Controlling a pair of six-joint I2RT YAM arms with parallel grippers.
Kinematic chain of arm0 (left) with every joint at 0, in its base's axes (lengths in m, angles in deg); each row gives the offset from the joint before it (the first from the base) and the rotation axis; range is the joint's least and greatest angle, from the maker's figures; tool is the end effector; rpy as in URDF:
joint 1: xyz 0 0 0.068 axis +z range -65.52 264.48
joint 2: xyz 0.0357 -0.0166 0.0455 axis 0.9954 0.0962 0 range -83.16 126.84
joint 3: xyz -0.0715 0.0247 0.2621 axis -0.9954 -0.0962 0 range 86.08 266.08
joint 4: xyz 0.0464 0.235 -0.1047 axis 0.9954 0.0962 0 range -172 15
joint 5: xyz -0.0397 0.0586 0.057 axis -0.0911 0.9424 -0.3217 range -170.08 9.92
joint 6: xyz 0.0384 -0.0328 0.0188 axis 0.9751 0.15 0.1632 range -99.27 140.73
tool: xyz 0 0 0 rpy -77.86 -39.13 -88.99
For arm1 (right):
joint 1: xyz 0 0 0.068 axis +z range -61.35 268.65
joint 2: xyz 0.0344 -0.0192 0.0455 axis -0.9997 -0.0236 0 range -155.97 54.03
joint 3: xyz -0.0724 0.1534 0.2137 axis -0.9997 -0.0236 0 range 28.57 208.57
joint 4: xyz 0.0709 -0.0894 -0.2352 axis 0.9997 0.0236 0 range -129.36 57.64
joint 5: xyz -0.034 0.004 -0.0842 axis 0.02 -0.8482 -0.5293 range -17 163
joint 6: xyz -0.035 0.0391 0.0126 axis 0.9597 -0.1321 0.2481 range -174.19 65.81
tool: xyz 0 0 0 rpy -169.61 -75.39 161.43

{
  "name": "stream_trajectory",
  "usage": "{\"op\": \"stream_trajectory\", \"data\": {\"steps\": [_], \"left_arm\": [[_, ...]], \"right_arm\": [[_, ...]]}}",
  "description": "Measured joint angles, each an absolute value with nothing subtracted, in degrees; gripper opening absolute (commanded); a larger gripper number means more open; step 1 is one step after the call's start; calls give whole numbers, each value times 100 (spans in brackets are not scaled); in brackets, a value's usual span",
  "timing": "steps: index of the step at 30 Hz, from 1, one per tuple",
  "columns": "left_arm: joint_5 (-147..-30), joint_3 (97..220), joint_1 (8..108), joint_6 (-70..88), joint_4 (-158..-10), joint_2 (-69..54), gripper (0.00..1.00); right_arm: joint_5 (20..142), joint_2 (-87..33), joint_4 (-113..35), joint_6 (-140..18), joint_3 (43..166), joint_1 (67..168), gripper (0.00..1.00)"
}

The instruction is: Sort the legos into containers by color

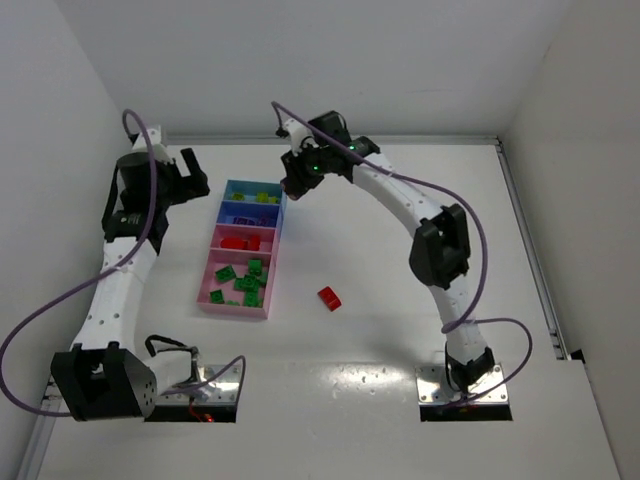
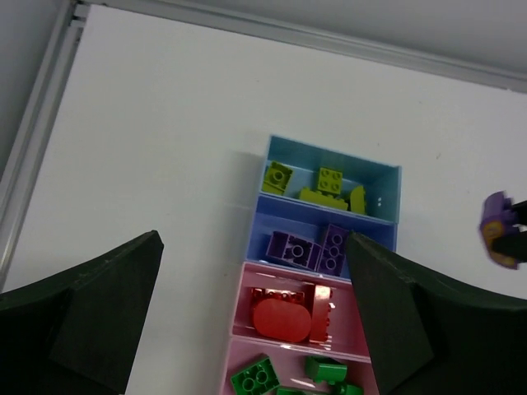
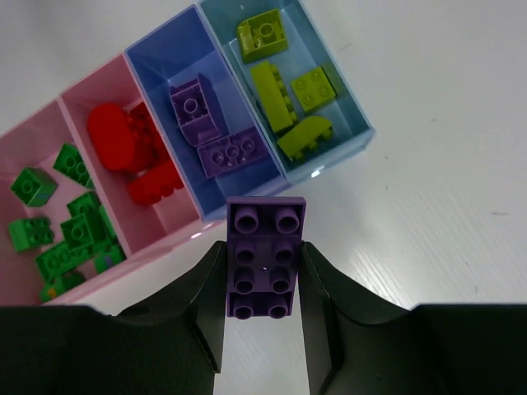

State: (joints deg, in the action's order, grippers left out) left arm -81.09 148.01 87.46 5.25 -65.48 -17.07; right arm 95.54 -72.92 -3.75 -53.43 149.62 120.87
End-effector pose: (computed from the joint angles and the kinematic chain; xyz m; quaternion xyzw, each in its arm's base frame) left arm 0.2638 0.0132 0.3583 -0.1270 0.8126 -0.0691 0.5646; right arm 0.4229 0.2828 0.2881 -0.3308 0.8346 0.2808 0.3394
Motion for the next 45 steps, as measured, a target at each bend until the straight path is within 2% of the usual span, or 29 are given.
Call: {"op": "stream_trajectory", "data": {"steps": [11, 20, 22, 23, 26, 27, 30, 34, 39, 42, 45], "left_arm": [[-9469, 14760, 9830, 346, -6446, -1786, 100], [-10192, 14696, 10187, 341, -6422, -1368, 100], [-10288, 14692, 10198, 346, -6404, -1353, 100], [-10350, 14692, 10211, 352, -6404, -1353, 100], [-10454, 14692, 10248, 387, -6404, -1353, 100], [-10472, 14692, 10252, 394, -6404, -1353, 100], [-10529, 14692, 10257, 396, -6404, -1353, 100], [-10601, 14692, 10257, 400, -6404, -1353, 100], [-10684, 14648, 10257, 420, -6402, -1384, 100], [-10699, 14521, 10257, 440, -6411, -1506, 100], [-10736, 14338, 10257, 488, -6433, -1672, 100]], "right_arm": [[8890, -8687, -702, -5280, 16085, 12774, 0], [8663, -9021, -792, -5090, 16346, 13084, 0], [8639, -9058, -799, -5066, 16352, 13161, 6], [8612, -9082, -799, -5055, 16359, 13198, 19], [8516, -9152, -801, -5026, 16367, 13287, 38], [8499, -9168, -803, -5024, 16367, 13316, 51], [8437, -9187, -803, -4989, 16367, 13355, 64], [8328, -9185, -805, -4963, 16363, 13340, 68], [8184, -8831, -709, -4965, 15911, 13305, 68], [8177, -7922, -597, -4974, 14960, 13263, 68], [8239, -6444, -510, -4989, 13624, 13167, 68]]}}
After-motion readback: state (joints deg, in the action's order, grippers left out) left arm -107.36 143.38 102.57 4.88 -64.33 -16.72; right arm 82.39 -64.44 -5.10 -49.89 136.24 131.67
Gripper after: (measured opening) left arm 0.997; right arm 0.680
